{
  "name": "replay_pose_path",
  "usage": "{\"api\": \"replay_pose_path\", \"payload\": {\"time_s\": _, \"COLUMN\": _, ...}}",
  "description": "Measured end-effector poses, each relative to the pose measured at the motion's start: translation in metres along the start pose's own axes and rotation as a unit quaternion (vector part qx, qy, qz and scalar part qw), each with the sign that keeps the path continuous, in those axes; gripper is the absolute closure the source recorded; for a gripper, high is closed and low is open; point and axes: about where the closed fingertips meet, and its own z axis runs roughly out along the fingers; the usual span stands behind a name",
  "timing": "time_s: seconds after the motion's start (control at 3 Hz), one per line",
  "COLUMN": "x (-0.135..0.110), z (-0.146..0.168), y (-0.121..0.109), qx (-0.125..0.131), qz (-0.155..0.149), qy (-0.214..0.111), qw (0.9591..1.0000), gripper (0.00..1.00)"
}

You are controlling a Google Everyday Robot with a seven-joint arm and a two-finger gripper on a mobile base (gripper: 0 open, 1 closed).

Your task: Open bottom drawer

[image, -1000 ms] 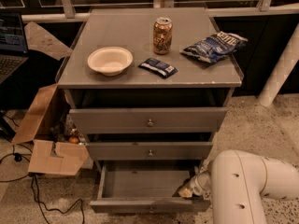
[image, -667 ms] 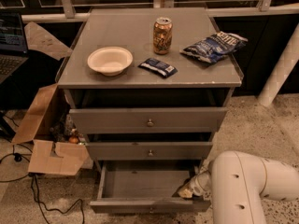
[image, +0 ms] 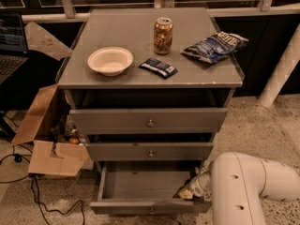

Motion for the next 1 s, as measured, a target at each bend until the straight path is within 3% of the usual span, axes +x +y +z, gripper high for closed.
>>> {"api": "replay_pose_path", "payload": {"time_s": 1.0, "x": -0.025, "z": -0.002, "y": -0.005, "qx": 0.026, "qz": 0.026, "qy": -0.031, "qw": 0.9989, "gripper": 0.13}}
